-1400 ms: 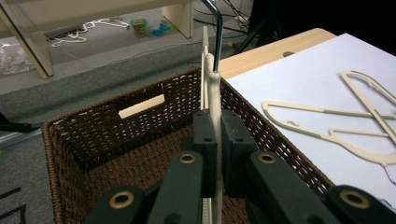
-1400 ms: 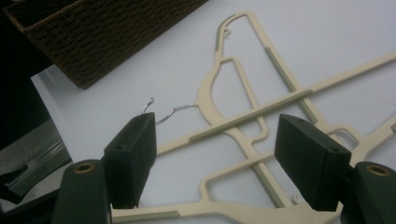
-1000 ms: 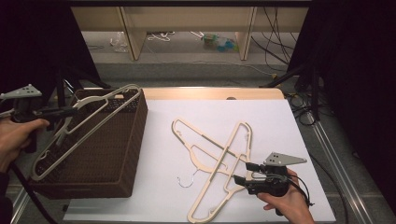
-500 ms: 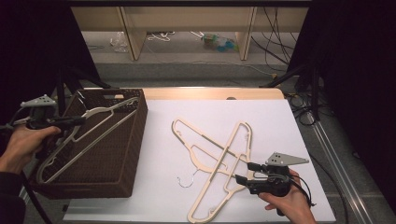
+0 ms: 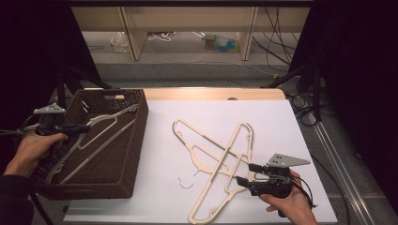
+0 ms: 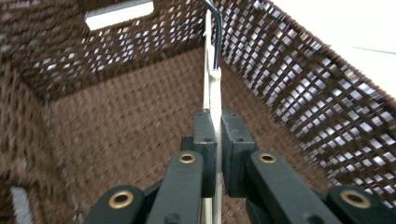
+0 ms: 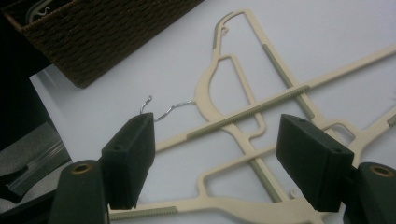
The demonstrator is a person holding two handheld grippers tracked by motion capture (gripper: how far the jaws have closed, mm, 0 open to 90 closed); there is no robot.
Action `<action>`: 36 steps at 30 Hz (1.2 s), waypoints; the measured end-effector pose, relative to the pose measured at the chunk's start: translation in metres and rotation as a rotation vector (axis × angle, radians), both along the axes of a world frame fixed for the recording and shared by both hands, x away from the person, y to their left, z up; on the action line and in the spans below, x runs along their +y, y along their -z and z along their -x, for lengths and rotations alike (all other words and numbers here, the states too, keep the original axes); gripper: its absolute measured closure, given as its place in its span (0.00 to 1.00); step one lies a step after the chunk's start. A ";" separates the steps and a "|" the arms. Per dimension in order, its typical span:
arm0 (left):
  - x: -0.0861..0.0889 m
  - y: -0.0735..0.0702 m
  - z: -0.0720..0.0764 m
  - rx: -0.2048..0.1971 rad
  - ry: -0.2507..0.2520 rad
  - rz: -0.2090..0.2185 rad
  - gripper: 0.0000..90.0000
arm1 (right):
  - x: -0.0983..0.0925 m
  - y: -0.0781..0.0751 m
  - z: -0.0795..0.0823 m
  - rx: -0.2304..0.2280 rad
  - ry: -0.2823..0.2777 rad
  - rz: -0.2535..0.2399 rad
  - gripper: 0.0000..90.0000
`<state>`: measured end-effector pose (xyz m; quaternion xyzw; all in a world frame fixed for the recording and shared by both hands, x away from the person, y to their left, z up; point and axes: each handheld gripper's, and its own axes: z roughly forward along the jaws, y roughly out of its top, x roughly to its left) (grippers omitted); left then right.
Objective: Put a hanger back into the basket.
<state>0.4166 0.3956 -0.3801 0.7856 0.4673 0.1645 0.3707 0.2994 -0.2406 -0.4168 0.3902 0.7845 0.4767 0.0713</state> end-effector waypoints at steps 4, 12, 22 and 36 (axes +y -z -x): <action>0.005 0.006 -0.001 0.034 0.009 -0.074 0.94 | 0.000 0.001 -0.001 -0.003 -0.006 -0.011 0.33; 0.006 0.009 -0.002 0.033 -0.046 -0.106 0.92 | 0.001 0.002 0.000 0.004 -0.006 -0.001 0.33; 0.004 0.015 -0.006 0.047 -0.165 -0.153 0.80 | 0.002 0.005 -0.001 0.023 -0.016 -0.018 0.33; -0.016 -0.029 0.037 -0.083 -0.199 -0.113 0.47 | -0.004 0.001 -0.002 0.008 0.011 -0.022 0.33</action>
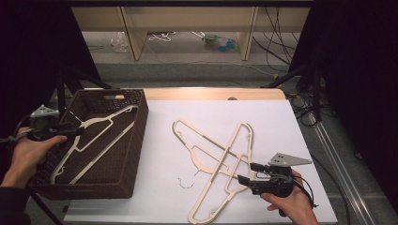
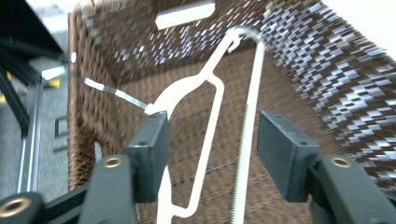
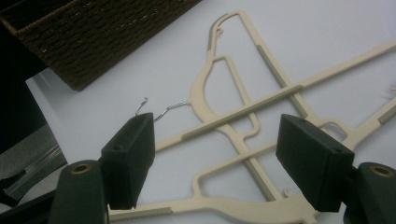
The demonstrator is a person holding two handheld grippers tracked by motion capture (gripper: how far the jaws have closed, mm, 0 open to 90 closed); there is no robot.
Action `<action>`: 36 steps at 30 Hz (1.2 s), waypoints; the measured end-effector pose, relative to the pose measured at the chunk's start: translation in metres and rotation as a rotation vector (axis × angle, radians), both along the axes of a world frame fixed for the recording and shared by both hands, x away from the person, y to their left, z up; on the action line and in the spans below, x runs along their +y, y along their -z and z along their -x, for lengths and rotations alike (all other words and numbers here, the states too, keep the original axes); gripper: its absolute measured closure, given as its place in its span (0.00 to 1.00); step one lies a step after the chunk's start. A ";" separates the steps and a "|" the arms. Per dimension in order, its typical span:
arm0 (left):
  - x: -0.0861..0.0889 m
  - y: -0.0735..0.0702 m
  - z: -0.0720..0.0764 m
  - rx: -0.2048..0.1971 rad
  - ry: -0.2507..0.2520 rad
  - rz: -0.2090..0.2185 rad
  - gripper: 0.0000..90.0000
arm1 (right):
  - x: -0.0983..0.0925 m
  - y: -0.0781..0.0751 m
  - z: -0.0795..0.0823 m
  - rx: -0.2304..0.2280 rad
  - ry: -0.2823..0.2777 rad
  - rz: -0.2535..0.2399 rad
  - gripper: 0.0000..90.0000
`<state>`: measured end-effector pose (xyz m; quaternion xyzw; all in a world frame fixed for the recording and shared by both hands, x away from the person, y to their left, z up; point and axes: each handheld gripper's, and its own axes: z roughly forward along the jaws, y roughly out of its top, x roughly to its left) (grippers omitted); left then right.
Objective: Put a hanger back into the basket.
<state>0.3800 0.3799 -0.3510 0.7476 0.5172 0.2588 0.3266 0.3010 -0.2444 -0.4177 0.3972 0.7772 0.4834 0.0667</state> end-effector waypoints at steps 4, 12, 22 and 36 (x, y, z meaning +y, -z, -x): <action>-0.017 -0.012 0.018 -0.062 0.016 0.047 0.41 | -0.003 0.000 -0.001 -0.004 0.018 0.008 0.33; -0.078 -0.022 0.063 -0.147 0.166 0.099 0.35 | -0.010 0.000 -0.001 -0.026 0.051 0.047 0.33; -0.178 0.007 0.093 -0.143 0.402 0.217 0.31 | -0.033 0.008 0.005 -0.014 0.129 0.088 0.33; -0.225 0.061 0.099 -0.096 0.514 0.269 0.26 | -0.049 0.026 0.021 0.017 0.143 0.142 0.37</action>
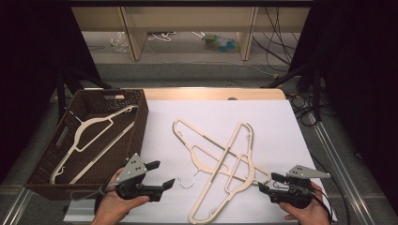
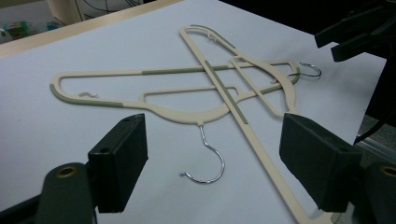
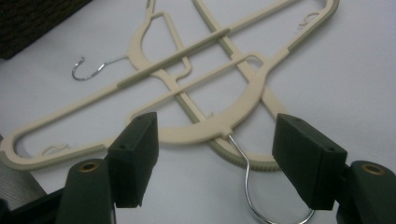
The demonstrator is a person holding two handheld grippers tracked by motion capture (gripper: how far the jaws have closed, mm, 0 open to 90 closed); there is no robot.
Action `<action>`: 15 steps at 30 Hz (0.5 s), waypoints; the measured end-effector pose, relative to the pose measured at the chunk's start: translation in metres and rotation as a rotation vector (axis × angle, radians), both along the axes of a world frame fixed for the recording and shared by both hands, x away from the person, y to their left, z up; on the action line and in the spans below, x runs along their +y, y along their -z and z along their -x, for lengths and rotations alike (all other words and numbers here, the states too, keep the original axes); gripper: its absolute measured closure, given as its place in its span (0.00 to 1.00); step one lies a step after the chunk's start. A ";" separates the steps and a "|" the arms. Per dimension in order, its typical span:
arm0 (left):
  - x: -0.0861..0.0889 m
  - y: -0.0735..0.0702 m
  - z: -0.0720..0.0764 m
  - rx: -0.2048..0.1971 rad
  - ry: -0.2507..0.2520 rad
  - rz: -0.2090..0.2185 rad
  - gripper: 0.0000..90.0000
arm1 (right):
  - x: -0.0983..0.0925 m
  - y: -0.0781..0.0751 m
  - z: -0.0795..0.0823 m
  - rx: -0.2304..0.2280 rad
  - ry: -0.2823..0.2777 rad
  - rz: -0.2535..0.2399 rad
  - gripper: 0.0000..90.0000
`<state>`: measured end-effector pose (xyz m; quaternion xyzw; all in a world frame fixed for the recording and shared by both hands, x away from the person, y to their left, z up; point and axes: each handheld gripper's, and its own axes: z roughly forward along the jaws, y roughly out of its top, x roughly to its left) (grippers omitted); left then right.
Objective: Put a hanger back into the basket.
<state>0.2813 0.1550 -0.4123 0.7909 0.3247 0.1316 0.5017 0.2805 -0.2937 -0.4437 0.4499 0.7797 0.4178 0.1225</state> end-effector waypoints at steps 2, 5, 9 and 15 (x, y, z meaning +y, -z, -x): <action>0.000 0.002 0.000 -0.011 0.013 -0.010 0.25 | 0.000 0.001 0.000 0.000 -0.006 0.012 0.37; -0.001 0.008 0.002 -0.020 0.016 0.011 0.23 | -0.001 0.003 0.000 0.002 -0.016 0.016 0.38; -0.001 0.017 0.003 -0.039 -0.015 0.017 0.19 | -0.001 0.008 -0.001 0.026 -0.029 0.028 0.37; -0.001 0.022 0.002 -0.058 -0.019 0.019 0.19 | -0.002 0.011 0.000 0.028 -0.037 0.043 0.37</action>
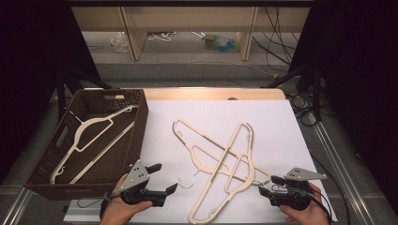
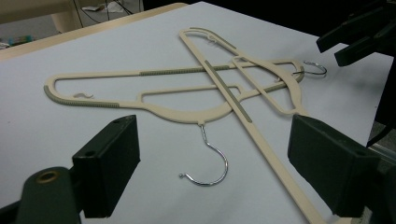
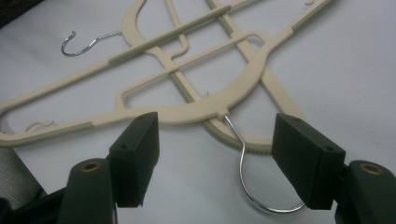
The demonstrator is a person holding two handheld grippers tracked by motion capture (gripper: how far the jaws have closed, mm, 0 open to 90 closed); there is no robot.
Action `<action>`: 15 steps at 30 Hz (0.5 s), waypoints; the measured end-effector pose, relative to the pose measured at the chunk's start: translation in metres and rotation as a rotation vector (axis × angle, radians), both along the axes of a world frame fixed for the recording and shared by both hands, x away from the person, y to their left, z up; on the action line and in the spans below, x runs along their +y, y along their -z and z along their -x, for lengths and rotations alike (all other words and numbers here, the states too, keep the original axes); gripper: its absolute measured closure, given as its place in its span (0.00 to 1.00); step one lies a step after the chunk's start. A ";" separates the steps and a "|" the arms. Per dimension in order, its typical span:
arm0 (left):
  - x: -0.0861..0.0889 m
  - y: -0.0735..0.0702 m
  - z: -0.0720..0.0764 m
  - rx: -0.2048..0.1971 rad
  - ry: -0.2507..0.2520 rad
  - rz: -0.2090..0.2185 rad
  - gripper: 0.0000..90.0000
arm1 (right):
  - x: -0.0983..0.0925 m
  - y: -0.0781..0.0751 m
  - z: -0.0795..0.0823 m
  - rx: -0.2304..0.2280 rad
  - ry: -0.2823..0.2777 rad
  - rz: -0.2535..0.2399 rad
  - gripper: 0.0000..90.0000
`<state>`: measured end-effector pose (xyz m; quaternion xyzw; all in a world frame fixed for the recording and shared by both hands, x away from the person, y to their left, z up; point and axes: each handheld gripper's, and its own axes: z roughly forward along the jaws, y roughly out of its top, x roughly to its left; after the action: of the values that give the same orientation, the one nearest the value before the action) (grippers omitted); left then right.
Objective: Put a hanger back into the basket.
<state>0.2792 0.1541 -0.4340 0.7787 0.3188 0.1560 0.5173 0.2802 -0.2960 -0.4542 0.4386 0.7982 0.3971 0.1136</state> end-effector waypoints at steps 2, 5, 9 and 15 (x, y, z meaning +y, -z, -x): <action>0.000 0.000 -0.001 0.000 0.003 -0.001 0.19 | -0.002 0.001 -0.001 -0.018 -0.027 0.016 0.37; -0.001 0.000 0.000 0.001 0.001 -0.001 0.19 | 0.000 0.002 0.002 0.007 -0.005 0.015 0.37; 0.000 0.000 -0.001 -0.010 0.015 -0.016 0.19 | 0.000 0.002 0.001 0.013 -0.017 0.038 0.37; -0.001 0.001 0.000 0.001 0.023 -0.007 0.19 | 0.001 0.006 0.001 0.030 -0.035 0.072 0.39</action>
<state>0.2792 0.1527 -0.4350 0.7843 0.3096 0.1506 0.5161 0.2797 -0.2950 -0.4605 0.4260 0.8211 0.3635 0.1102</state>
